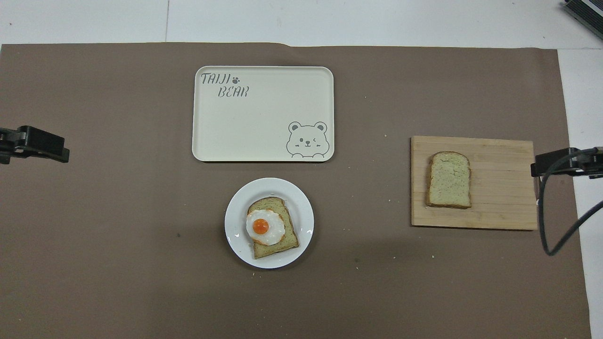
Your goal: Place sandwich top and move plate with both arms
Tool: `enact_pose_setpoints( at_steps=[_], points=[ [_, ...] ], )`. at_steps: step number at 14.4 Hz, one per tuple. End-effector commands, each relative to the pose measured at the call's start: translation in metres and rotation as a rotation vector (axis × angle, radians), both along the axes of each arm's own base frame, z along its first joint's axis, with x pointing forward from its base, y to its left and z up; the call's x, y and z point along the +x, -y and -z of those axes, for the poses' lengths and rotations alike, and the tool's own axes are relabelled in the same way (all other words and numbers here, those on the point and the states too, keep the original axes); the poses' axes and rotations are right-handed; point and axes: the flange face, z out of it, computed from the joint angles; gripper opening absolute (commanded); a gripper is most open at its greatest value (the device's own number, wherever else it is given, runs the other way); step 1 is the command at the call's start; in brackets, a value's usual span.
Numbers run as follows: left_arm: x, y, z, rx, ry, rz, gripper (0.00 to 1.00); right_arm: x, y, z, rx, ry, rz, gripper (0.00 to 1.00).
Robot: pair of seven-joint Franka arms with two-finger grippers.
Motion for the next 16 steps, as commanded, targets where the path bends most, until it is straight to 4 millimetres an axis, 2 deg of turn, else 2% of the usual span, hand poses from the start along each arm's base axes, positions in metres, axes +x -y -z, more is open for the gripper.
enact_pose_setpoints(
  at_steps=[1, 16],
  points=[
    [-0.0049, -0.003, -0.0032, -0.008, -0.007, -0.01, 1.0, -0.0046, 0.0003, -0.0013, 0.014, 0.02, -0.015, 1.0],
    [-0.0049, -0.0031, -0.0033, -0.007, -0.007, -0.011, 1.0, -0.0056, 0.0059, 0.0047, 0.015, 0.011, -0.009, 1.0]
  ],
)
